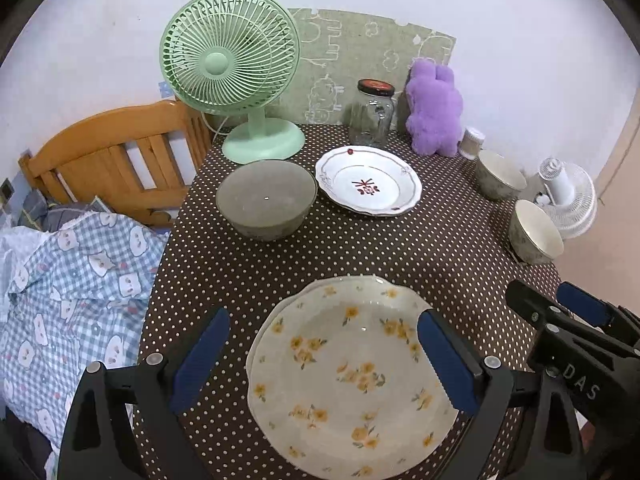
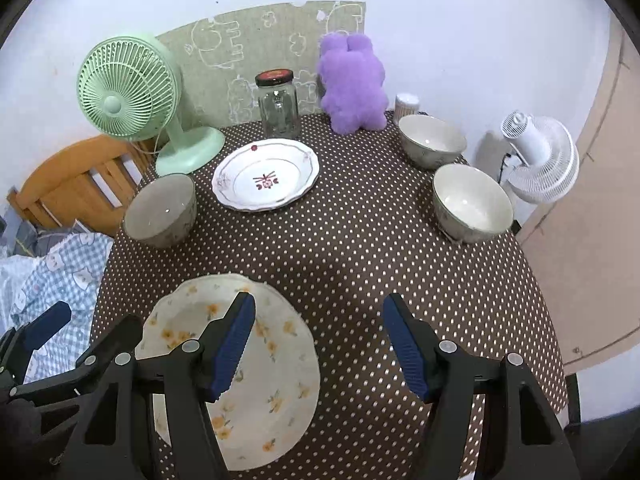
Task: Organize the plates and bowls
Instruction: 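Move both grippers toward the rim of the red-patterned white plate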
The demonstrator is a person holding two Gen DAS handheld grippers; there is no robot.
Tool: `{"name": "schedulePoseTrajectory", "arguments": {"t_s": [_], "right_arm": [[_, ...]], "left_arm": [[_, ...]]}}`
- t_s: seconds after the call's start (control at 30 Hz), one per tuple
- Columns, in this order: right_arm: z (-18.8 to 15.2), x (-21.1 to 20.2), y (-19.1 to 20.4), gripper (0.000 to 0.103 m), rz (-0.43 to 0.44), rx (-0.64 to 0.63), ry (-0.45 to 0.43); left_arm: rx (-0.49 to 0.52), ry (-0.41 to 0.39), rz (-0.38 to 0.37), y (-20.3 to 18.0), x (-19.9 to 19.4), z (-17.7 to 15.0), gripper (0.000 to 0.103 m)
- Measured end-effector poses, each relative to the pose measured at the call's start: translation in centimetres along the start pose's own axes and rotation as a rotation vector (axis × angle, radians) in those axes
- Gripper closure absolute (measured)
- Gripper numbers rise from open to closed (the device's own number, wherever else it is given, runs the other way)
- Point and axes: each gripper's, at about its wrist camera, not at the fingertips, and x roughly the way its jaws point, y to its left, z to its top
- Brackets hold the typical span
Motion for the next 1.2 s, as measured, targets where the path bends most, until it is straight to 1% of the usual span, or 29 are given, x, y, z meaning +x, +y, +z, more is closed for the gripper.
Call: {"name": "schedulePoseTrajectory", "arguments": {"t_s": [0.1, 0.2, 0.4, 0.57, 0.77, 0.87, 1.0, 1.13, 1.2], "right_arm": [[1.3, 0.3, -0.8, 0.034, 0.014, -0.016, -0.014], [2.7, 1.1, -1.5, 0.034, 0.019, -0.028, -0.016], [6.1, 3.3, -3.1, 0.034, 0.057, -0.070, -0.018], [8.7, 4.9, -4.2, 0.034, 0.089, -0.114, -0.029], [11.8, 7.1, -5.1, 0.034, 0.139, -0.151, -0.035], [13.6, 8.5, -5.2, 0.034, 0.157, -0.160, -0.039], [15.8, 10.2, -5.0, 0.034, 0.160, -0.173, -0.044], [18.1, 12.2, -4.4, 0.034, 0.191, -0.206, -0.052], [19.2, 13.5, -3.9, 0.034, 0.206, -0.225, -0.050]], "left_arm": [[-0.011, -0.013, 0.012, -0.9, 0.4, 0.8, 0.008], [-0.018, -0.018, 0.045, -2.2, 1.1, 1.9, 0.009], [-0.074, -0.033, 0.090, -4.4, 2.7, 4.2, 0.009], [-0.102, -0.044, 0.127, -5.6, 3.8, 5.8, 0.009], [-0.151, -0.045, 0.154, -6.4, 5.6, 8.0, 0.010], [-0.163, -0.046, 0.173, -6.8, 6.8, 9.1, 0.011], [-0.187, -0.016, 0.168, -6.6, 9.2, 10.8, 0.012], [-0.209, -0.004, 0.181, -6.7, 11.4, 12.1, 0.012], [-0.223, 0.001, 0.187, -6.8, 12.4, 12.4, 0.014]]}}
